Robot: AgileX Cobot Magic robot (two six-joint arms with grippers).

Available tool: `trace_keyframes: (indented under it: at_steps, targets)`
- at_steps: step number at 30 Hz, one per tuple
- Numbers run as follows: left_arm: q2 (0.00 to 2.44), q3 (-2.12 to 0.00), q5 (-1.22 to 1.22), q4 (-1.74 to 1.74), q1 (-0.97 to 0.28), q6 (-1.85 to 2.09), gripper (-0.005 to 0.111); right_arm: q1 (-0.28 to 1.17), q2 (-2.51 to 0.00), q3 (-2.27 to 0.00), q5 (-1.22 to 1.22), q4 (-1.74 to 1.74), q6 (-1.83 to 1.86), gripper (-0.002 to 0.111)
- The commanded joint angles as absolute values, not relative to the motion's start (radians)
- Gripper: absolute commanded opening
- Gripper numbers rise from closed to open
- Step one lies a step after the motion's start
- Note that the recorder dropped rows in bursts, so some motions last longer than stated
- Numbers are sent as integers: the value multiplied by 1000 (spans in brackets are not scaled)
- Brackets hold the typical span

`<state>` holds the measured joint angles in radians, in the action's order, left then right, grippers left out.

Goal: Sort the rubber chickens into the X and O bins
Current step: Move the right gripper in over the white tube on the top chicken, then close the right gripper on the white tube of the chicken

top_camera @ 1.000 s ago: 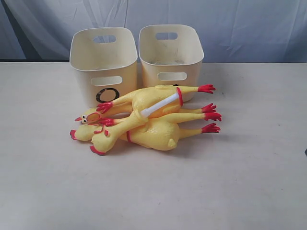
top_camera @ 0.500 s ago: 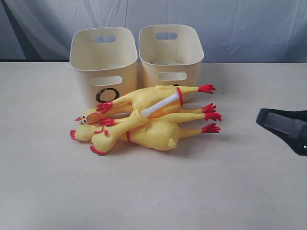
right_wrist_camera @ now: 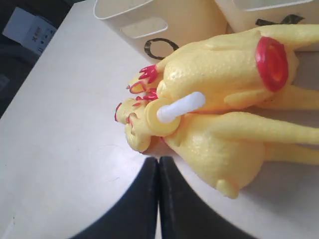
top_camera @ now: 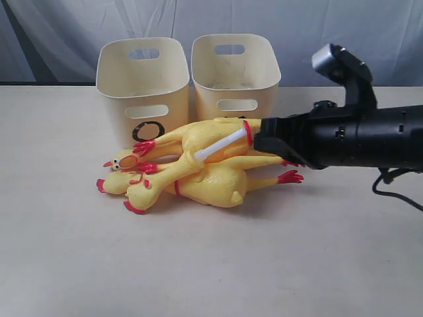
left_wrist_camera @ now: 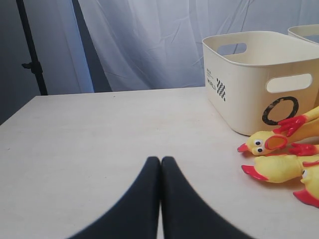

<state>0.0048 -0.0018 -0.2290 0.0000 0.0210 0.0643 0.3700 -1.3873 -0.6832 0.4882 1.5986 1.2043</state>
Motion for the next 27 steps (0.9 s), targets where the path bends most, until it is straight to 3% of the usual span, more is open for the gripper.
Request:
trace_keyframes:
  at_steps: [1, 4, 10, 13, 27]
  targets:
    - [0, 0, -224, 0, 18, 63, 0, 431, -1492, -761, 434, 1626, 1222, -1]
    - [0, 0, -224, 0, 18, 63, 0, 442, -1551, -798, 440, 1629, 1222, 6]
    - [0, 0, -224, 0, 18, 63, 0, 444, -1600, -805, 432, 1703, 1222, 53]
    - [0, 0, -224, 0, 18, 63, 0, 444, -1622, -805, 430, 1744, 1222, 66]
    - [0, 0, -224, 0, 18, 63, 0, 444, -1723, -886, 417, 1744, 1222, 66]
